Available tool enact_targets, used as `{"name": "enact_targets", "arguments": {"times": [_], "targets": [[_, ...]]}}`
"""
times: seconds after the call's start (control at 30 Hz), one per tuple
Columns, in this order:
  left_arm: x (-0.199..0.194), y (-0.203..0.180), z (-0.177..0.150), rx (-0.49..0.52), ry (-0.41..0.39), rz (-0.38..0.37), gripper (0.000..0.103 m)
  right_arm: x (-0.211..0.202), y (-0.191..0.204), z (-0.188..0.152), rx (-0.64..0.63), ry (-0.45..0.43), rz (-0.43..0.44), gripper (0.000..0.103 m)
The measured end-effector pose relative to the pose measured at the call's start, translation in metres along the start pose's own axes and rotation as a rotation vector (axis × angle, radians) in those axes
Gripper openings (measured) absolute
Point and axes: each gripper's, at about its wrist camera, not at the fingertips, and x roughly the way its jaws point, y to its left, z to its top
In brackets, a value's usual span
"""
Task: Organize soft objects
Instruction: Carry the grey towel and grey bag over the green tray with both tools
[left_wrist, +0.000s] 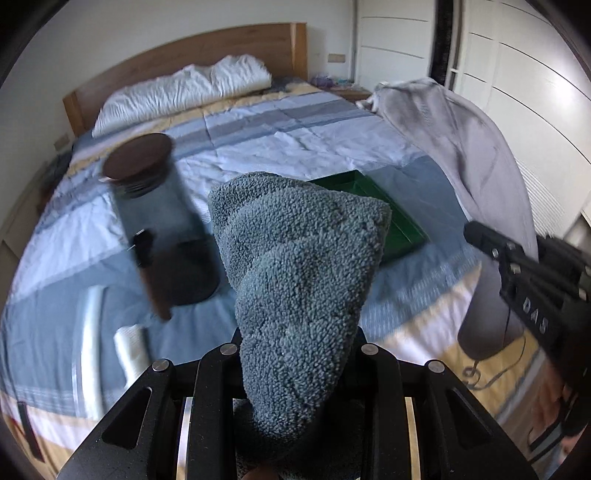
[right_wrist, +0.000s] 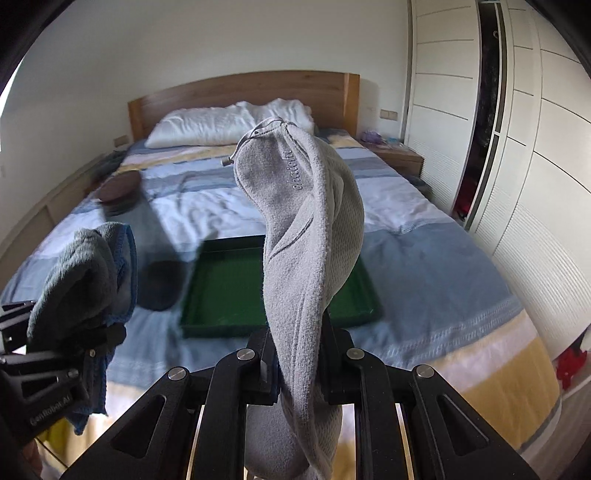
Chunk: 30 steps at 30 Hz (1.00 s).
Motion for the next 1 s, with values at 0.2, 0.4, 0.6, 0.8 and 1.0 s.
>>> {"name": "enact_targets", "arguments": {"times": [0.2, 0.4, 0.6, 0.8, 1.0], "targets": [[0.079, 0.005, 0.054, -0.086, 0.049, 0.058, 0.025, 0.104, -0.005, 0.05, -0.04, 0.052, 0.003, 0.015], [0.151, 0.016, 0.08, -0.142, 0.104, 0.138, 0.025, 0.209, -0.023, 0.091, -0.084, 0.132, 0.049, 0.015], [0.195, 0.024, 0.075, -0.198, 0.161, 0.176, 0.025, 0.279, -0.041, 0.111, -0.119, 0.214, 0.065, 0.015], [0.212, 0.027, 0.074, -0.22, 0.182, 0.178, 0.025, 0.314, -0.033, 0.12, -0.156, 0.239, 0.048, 0.015], [0.219, 0.024, 0.073, -0.208, 0.179, 0.194, 0.025, 0.322, -0.028, 0.11, -0.18, 0.259, 0.047, 0.015]]}}
